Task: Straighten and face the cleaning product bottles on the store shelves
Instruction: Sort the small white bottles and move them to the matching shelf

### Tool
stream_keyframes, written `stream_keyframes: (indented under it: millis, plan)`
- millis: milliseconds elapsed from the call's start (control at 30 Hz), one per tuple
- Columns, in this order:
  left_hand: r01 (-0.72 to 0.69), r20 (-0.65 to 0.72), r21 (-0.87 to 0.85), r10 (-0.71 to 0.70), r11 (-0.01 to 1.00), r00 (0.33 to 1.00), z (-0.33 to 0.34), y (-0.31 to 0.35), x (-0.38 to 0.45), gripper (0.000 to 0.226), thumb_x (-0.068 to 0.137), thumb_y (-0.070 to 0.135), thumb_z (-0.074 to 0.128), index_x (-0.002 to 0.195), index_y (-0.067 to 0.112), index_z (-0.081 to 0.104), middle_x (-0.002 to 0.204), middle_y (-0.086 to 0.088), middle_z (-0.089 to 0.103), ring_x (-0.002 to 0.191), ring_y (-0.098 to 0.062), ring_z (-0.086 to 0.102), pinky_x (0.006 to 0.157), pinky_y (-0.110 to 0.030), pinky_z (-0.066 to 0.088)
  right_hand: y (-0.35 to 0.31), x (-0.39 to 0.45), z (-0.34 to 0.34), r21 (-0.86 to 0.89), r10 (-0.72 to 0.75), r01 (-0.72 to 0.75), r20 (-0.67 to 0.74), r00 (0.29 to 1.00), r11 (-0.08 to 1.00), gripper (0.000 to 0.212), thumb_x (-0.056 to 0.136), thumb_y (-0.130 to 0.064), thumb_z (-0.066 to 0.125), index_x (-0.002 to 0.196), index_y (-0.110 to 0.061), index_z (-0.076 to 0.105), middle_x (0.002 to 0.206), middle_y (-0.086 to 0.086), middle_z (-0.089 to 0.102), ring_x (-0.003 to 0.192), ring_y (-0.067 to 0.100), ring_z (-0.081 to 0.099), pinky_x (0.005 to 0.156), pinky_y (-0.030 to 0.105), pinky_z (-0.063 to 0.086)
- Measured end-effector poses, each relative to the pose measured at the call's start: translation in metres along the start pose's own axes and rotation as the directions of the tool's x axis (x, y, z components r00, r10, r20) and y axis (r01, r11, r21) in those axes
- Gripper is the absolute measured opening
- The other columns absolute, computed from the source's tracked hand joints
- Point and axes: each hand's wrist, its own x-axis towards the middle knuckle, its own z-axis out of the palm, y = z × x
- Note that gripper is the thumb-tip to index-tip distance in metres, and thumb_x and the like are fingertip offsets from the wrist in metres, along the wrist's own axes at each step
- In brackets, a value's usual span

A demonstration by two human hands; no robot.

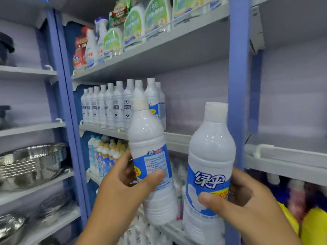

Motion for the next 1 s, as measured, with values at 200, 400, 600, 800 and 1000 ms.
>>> stream_keyframes:
  millis: [200, 400, 600, 800, 1000]
  plan:
    - [-0.208, 0.092, -0.080, 0.215, 0.975, 0.972, 0.000, 0.022, 0.095, 0.045, 0.065, 0.045, 0.071, 0.108, 0.031, 0.069, 0.099, 0.016, 0.078, 0.090, 0.000, 0.073, 0.070, -0.014, 0.055, -0.042, 0.066, 0.019, -0.073, -0.228, 0.221, -0.100, 0.969, 0.972, 0.040, 0.066, -0.034, 0.090, 0.103, -0.036, 0.075, 0.102, -0.009, 0.079, 0.098, 0.007, 0.074, 0.084, 0.021, 0.058]
    - [-0.295, 0.169, -0.107, 0.310, 0.950, 0.936, 0.018, 0.016, 0.194, 0.033, 0.083, 0.037, 0.080, 0.113, 0.032, 0.066, 0.101, 0.013, 0.077, 0.092, -0.005, 0.074, 0.087, -0.037, 0.059, -0.066, 0.140, 0.033, -0.276, -0.299, 0.226, -0.260, 0.918, 0.934, 0.029, 0.078, -0.036, 0.079, 0.105, -0.026, 0.073, 0.097, -0.012, 0.079, 0.092, 0.007, 0.074, 0.082, 0.024, 0.058]
    - [-0.282, 0.215, -0.019, 0.279, 0.959, 0.936, 0.045, -0.008, 0.258, 0.040, 0.078, 0.046, 0.083, 0.111, 0.037, 0.061, 0.096, 0.021, 0.074, 0.087, 0.002, 0.070, 0.087, -0.040, 0.059, -0.063, 0.193, 0.032, -0.356, -0.220, 0.068, -0.406, 0.887, 0.932, 0.022, 0.085, -0.035, 0.078, 0.106, -0.030, 0.072, 0.095, -0.012, 0.078, 0.093, 0.010, 0.074, 0.088, 0.037, 0.059]
    - [-0.204, 0.289, 0.006, 0.194, 0.979, 0.937, 0.064, -0.034, 0.282, 0.045, 0.079, 0.038, 0.085, 0.113, 0.032, 0.056, 0.103, 0.015, 0.071, 0.090, -0.003, 0.069, 0.087, -0.036, 0.058, -0.044, 0.217, 0.027, -0.350, -0.034, -0.143, -0.454, 0.890, 0.926, 0.015, 0.091, -0.028, 0.073, 0.105, -0.021, 0.073, 0.094, -0.006, 0.080, 0.090, 0.013, 0.076, 0.085, 0.036, 0.059]
    - [-0.163, 0.321, 0.068, 0.133, 0.984, 0.938, 0.070, -0.048, 0.285, 0.042, 0.077, 0.045, 0.084, 0.106, 0.035, 0.054, 0.097, 0.018, 0.069, 0.087, -0.003, 0.068, 0.085, -0.038, 0.059, -0.021, 0.217, 0.029, -0.303, 0.063, -0.239, -0.493, 0.868, 0.923, 0.019, 0.092, -0.028, 0.073, 0.110, -0.021, 0.071, 0.097, -0.006, 0.079, 0.089, 0.012, 0.076, 0.072, 0.027, 0.055]
